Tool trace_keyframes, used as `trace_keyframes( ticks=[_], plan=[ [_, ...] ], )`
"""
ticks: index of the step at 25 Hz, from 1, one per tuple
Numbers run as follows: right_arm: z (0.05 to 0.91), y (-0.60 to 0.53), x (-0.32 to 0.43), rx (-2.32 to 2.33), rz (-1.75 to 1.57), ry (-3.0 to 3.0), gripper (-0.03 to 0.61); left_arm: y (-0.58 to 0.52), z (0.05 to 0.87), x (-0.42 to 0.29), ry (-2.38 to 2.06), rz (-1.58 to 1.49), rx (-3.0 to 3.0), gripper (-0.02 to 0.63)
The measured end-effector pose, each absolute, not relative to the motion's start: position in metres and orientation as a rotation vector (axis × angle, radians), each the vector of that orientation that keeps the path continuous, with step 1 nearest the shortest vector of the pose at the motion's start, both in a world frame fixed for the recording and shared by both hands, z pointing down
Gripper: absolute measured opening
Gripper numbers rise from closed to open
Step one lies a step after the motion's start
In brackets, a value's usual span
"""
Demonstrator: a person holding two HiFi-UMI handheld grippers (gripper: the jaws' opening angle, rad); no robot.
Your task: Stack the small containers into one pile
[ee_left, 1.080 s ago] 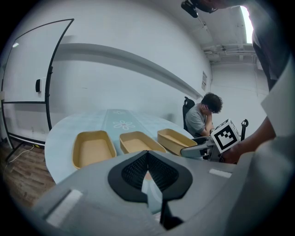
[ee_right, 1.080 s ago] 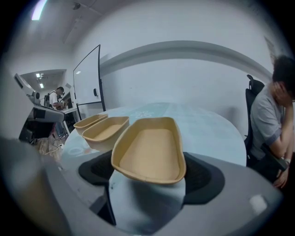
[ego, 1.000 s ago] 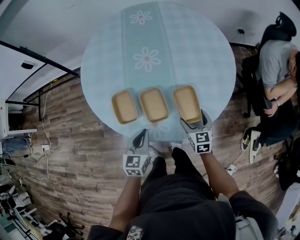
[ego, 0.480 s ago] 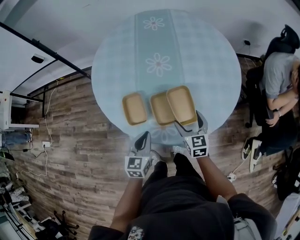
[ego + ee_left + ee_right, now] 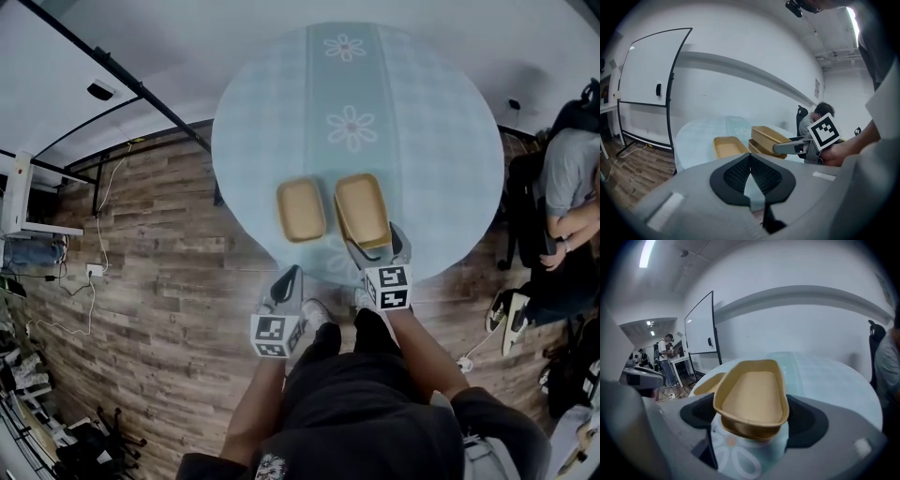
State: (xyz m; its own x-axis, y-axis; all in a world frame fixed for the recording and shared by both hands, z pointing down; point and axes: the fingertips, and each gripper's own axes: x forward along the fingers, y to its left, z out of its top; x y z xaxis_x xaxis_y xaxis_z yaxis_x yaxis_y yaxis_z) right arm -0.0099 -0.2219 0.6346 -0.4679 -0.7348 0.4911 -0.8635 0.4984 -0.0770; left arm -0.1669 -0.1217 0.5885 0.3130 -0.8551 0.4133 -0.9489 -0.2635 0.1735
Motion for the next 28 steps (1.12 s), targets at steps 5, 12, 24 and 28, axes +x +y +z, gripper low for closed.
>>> trace_keyframes(
  ticks=[5,12,24,28],
  plan=[
    [0.645,-0.22,-0.022,1.358,0.47,-2.307,0.457,-0.112,0.594,-0.191,-1.611,0.331,2.192,0.005],
    [0.66,-0.218,-0.025,1.381,0.463,-2.244,0.459,-0.1,0.604,-0.207,-1.6,0.334,2.19,0.005],
    [0.669,-0.217,-0.027,1.341,0.438,-2.199,0.505,-0.098,0.606,-0.211,-1.596,0.32,2.197,0.005],
    [0.669,-0.215,-0.027,1.332,0.433,-2.185,0.508,-0.099,0.606,-0.209,-1.591,0.32,2.195,0.005]
  ],
)
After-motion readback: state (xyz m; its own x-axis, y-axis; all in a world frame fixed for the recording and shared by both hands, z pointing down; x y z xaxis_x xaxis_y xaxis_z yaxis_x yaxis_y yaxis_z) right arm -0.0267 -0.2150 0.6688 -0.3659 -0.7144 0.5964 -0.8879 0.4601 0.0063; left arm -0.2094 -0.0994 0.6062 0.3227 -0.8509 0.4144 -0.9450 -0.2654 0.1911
